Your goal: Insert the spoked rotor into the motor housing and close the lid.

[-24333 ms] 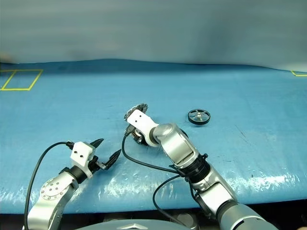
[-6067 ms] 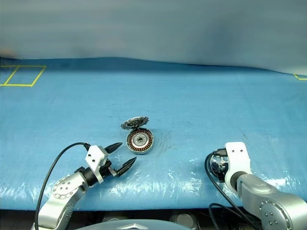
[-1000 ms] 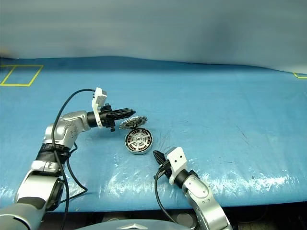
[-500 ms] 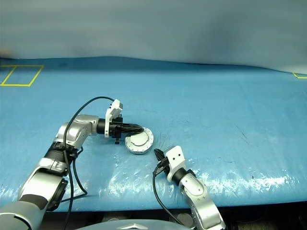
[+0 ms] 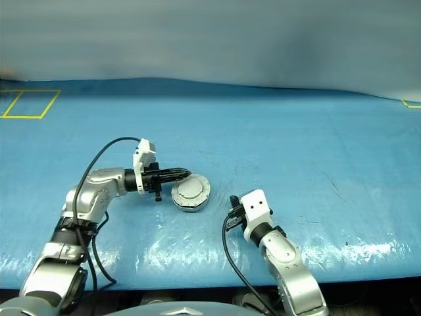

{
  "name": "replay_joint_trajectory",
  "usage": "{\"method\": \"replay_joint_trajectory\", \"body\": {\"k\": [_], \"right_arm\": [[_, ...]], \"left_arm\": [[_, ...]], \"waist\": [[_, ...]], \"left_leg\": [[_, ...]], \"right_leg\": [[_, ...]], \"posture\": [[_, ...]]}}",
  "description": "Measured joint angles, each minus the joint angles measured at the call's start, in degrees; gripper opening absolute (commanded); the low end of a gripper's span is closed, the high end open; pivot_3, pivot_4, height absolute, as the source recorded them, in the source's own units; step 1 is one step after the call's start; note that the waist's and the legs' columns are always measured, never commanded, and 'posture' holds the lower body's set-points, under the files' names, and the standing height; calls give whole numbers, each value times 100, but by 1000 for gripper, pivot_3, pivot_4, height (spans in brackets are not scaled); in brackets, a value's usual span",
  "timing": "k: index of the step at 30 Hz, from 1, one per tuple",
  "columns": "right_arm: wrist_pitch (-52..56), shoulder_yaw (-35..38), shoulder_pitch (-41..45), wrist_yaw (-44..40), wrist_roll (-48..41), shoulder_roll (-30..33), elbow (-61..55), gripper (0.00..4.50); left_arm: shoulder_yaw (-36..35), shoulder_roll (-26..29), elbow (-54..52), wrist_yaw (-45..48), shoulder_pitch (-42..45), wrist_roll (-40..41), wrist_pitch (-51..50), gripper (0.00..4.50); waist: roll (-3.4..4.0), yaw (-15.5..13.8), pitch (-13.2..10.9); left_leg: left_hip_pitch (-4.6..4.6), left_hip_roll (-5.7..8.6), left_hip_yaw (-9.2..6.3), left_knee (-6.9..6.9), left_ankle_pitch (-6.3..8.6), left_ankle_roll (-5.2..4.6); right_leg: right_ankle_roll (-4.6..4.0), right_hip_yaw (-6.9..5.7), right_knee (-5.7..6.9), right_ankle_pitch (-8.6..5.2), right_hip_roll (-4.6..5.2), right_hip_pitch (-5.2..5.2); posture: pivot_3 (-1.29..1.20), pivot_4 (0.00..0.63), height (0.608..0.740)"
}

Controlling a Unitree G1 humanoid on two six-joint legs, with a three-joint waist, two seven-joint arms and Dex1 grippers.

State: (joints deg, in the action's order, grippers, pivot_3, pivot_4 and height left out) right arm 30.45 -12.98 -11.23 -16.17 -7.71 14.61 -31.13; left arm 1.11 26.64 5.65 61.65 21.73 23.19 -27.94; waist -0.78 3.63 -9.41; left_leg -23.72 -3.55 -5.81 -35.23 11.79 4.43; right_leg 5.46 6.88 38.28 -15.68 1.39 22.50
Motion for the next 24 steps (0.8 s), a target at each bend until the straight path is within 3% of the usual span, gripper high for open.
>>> {"method": "replay_joint_trajectory", "body": {"k": [3,6,10,17,24], "right_arm": [[766,101,430,-144,-229,220,-391,0],[1259,113,955,-164,-296,289,-442,572],[1596,-28,1559,-214,-345,259,-359,1934],[1654,-749,2386,-518,-354,129,280,4220],[1734,-1167,2883,-639,-263,-133,866,4220]], "left_arm": [[-182,-118,-811,-459,-818,-33,379,13],[-204,-293,-1365,-874,-1635,-222,965,0],[-186,-690,-1921,-1750,-2592,-690,1589,0],[140,-1167,-2162,-2494,-3947,-1190,2622,0],[587,-1336,-2180,-2784,-4528,-1516,3406,0]], "waist": [[1,-11,0],[1,-20,0],[-1,-50,0],[0,-32,-1],[1,-19,-1]], "left_leg": [[2,0,0,-1,-1,1],[4,0,3,-7,-1,1],[2,1,5,-17,-1,0],[2,2,9,-20,-2,0],[-1,2,11,-25,-1,0]], "right_leg": [[-16,-2,0,10,1,-2],[-14,0,0,10,1,-3],[-6,3,-3,8,2,-6],[-9,6,-5,-5,2,-5],[-19,7,-6,-10,3,-2]], "posture": [[0,150,740],[0,150,740],[0,150,740],[0,150,740],[0,150,740]]}}
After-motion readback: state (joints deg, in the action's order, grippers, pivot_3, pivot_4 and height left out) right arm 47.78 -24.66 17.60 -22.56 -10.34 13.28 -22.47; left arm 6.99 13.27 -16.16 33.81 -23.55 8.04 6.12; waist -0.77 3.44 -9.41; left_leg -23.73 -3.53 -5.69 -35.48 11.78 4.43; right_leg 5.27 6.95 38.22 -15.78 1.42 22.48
